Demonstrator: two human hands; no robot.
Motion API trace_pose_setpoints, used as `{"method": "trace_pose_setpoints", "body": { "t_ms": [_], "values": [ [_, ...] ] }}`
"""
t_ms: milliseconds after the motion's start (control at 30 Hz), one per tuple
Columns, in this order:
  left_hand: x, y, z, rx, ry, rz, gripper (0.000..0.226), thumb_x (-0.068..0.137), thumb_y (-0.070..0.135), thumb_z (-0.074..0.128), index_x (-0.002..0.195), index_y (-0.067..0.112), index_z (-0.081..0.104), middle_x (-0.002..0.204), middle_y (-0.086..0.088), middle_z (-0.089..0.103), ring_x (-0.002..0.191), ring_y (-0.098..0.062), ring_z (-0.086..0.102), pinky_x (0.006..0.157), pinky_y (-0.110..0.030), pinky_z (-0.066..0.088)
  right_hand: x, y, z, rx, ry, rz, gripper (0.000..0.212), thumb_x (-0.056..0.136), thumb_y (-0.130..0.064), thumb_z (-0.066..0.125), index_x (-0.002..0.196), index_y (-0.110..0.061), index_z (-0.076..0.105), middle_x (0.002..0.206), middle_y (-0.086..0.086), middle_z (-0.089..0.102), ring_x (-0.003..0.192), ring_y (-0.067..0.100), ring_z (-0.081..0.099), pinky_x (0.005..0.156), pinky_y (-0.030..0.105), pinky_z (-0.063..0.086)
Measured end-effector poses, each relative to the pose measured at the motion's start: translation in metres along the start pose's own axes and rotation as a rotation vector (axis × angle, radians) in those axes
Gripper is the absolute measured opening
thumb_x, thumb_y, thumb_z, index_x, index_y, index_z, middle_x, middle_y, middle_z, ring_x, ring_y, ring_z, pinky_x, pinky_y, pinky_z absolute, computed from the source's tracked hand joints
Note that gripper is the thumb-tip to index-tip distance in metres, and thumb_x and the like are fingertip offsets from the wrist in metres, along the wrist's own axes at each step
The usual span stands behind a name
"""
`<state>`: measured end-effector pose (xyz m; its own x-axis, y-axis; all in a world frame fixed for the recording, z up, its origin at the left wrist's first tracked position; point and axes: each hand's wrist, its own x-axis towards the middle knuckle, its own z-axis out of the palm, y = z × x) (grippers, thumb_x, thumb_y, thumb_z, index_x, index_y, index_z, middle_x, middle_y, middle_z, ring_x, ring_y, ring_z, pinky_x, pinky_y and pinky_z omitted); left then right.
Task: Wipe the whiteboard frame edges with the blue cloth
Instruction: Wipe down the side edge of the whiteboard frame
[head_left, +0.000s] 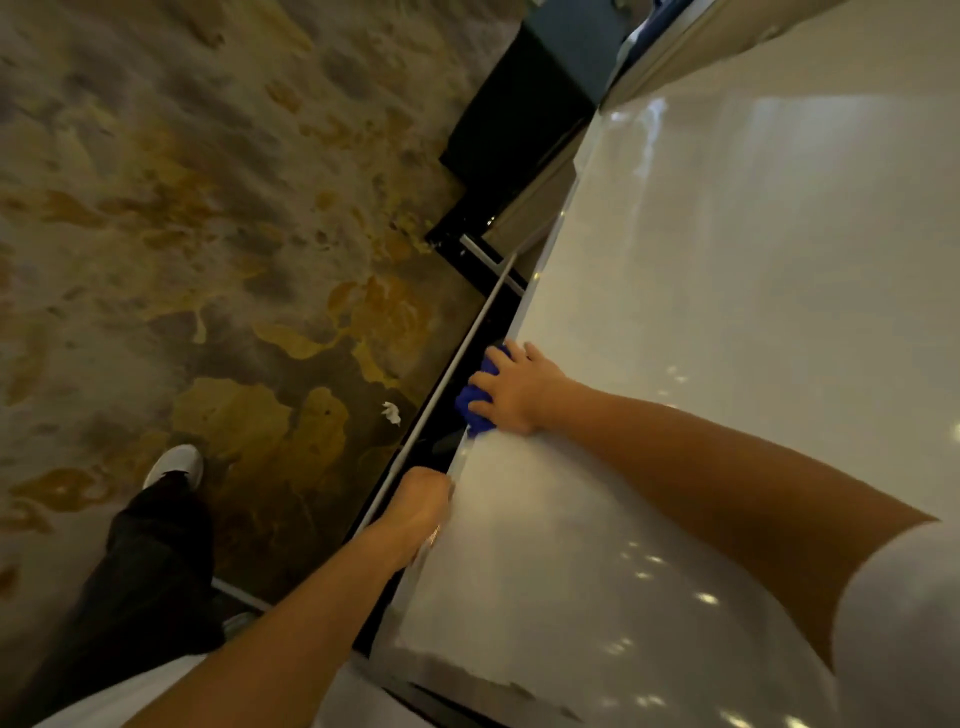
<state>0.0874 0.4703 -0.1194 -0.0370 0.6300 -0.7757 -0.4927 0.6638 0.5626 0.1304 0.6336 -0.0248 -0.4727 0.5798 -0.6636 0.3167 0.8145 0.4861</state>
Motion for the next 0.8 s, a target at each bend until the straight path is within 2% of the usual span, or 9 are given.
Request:
{"method": "trace_pose_setpoints", "body": {
  "t_ms": [67,167,233,333,500,567,667,733,800],
  "values": [
    [0.001,0.003,0.002,0.285,0.008,0.117,0.030,0.098,0.024,0.041,0.093,0.003,0.061,0.095,-0.015,0.060,0.084,-0.028,0.058,0.074,-0.034,0.044,0.007,0.000,-0.003,0.005,-0.027,0.018,0.060,0.096,-0.062,0.021,0.149,-0.034,0.029,0.162,0.013,0.015,0.147,0.042,0.006,0.118,0.052,0.013],
    [-0.007,0.004,0.012,0.615,0.068,0.278,0.036,0.101,0.026,0.033,0.109,0.000,0.057,0.113,-0.021,0.061,0.102,-0.037,0.059,0.081,-0.039,0.044,0.000,-0.020,0.014,0.006,-0.074,-0.232,0.062,0.092,-0.065,0.023,0.146,-0.036,0.032,0.160,0.010,0.022,0.146,0.040,0.011,0.117,0.053,0.015],
    [-0.010,0.002,0.017,0.624,0.110,0.299,0.038,0.102,0.026,0.030,0.110,-0.001,0.055,0.114,-0.023,0.061,0.100,-0.037,0.060,0.084,-0.041,0.048,0.006,-0.001,0.011,0.014,-0.027,-0.157,0.060,0.094,-0.064,0.023,0.146,-0.037,0.032,0.159,0.009,0.023,0.146,0.038,0.014,0.116,0.053,0.014],
    [-0.009,0.004,0.020,0.590,0.120,0.279,0.039,0.102,0.027,0.030,0.111,0.000,0.055,0.110,-0.020,0.062,0.098,-0.032,0.062,0.088,-0.044,0.053,0.023,0.034,0.003,0.052,0.058,0.155,0.058,0.095,-0.062,0.023,0.144,-0.033,0.035,0.158,0.012,0.022,0.144,0.041,0.013,0.115,0.052,0.016],
    [-0.010,0.006,0.023,0.630,0.102,0.306,0.031,0.100,0.020,0.036,0.107,-0.002,0.055,0.109,-0.022,0.063,0.097,-0.035,0.063,0.085,-0.045,0.054,0.021,-0.011,0.023,0.042,-0.091,-0.299,0.056,0.094,-0.060,0.032,0.141,-0.031,0.042,0.147,0.010,0.040,0.138,0.038,0.029,0.112,0.053,0.029],
    [-0.009,0.007,0.020,0.686,0.082,0.329,0.030,0.100,0.020,0.035,0.108,-0.001,0.055,0.110,-0.020,0.063,0.096,-0.032,0.063,0.085,-0.042,0.054,0.035,0.014,0.011,0.017,-0.033,-0.233,0.053,0.096,-0.056,0.034,0.142,-0.030,0.041,0.148,0.010,0.039,0.135,0.035,0.033,0.109,0.051,0.034],
    [-0.004,0.017,0.019,0.641,0.069,0.300,0.043,0.103,0.033,0.028,0.111,0.001,0.056,0.110,-0.017,0.063,0.098,-0.028,0.063,0.091,-0.042,0.052,0.050,0.057,0.005,0.051,0.064,0.117,0.053,0.097,-0.056,0.031,0.144,-0.031,0.037,0.156,0.013,0.024,0.141,0.040,0.021,0.112,0.051,0.027],
    [0.003,0.025,0.020,0.601,0.065,0.244,0.054,0.102,0.041,0.023,0.113,0.001,0.058,0.114,-0.018,0.063,0.103,-0.030,0.061,0.096,-0.043,0.048,0.047,0.042,0.011,0.107,0.020,0.066,0.056,0.095,-0.058,0.032,0.145,-0.031,0.036,0.157,0.013,0.022,0.143,0.042,0.015,0.115,0.053,0.023],
    [0.014,0.034,0.027,0.566,0.056,0.201,0.056,0.102,0.040,0.024,0.115,-0.001,0.059,0.119,-0.021,0.061,0.107,-0.034,0.058,0.097,-0.040,0.045,0.039,0.016,0.020,0.146,-0.048,-0.136,0.056,0.095,-0.058,0.034,0.145,-0.031,0.036,0.157,0.012,0.024,0.145,0.040,0.012,0.116,0.054,0.021]
  ]
}}
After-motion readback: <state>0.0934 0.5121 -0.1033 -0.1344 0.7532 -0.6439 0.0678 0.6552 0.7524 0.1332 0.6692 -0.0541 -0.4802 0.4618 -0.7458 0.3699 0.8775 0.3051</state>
